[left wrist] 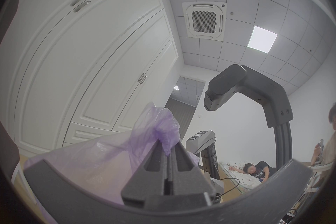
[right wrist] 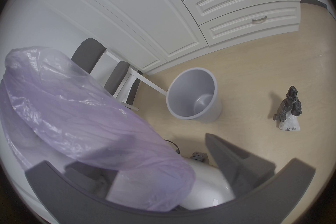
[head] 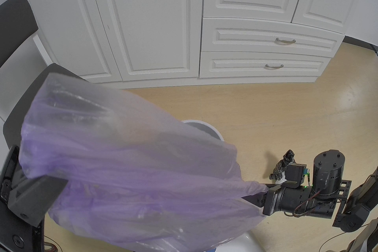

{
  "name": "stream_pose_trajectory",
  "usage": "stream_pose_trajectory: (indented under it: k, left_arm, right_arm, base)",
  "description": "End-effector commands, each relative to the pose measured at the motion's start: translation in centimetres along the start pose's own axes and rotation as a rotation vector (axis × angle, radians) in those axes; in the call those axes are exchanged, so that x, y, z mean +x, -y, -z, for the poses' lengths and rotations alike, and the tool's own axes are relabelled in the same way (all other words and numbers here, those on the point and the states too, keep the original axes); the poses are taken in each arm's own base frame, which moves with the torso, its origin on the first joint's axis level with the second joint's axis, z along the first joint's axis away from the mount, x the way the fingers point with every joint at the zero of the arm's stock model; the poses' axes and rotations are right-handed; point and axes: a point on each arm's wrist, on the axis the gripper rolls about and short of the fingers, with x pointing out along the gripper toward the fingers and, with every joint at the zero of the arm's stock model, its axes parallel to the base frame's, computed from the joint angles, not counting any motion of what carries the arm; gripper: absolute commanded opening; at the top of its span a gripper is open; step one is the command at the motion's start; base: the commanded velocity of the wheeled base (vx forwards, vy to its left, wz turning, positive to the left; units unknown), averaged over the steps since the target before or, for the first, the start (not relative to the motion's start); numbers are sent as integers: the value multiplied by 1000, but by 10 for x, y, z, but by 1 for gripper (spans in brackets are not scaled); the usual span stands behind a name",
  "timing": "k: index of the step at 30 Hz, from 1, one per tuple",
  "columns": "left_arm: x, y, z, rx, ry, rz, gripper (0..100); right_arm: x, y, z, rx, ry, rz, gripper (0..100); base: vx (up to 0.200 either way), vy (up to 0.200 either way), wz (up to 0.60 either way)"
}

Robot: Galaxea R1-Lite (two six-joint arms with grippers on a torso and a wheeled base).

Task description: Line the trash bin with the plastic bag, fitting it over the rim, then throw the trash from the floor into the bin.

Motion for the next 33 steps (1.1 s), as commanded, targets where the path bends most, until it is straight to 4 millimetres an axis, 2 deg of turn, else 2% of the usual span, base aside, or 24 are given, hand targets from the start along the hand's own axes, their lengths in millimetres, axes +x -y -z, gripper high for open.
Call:
stream_pose_trajectory:
  k: [1,9,17,23,24,33]
  left_arm:
    - [0,0,0,-1,0,0,0]
    - [0,-3,8,-18,-45,-24,0]
    - [5,-24,26,-72,-152,-163,0]
    - [16,-44,45,-91,-293,-329,0]
    - [21,-50,49,-95,-345,-402,0]
    - [36,-64,58,-91,-595,-670,0]
  right_arm:
    - [1,0,0,2,0,-2,0]
    - [-1,0,-8,2,43,9,0]
    - [-7,5,-28,-31,187,67,0]
    - [-19,7,-49,-74,308,126,0]
    - [-26,6,-55,-89,340,129,0]
    - [-46,6,-67,-200,400,215,0]
  base:
    - [0,0,0]
    - [0,0,0]
    - [0,0,0]
    - [0,0,0]
    - [0,0,0]
    - [0,0,0]
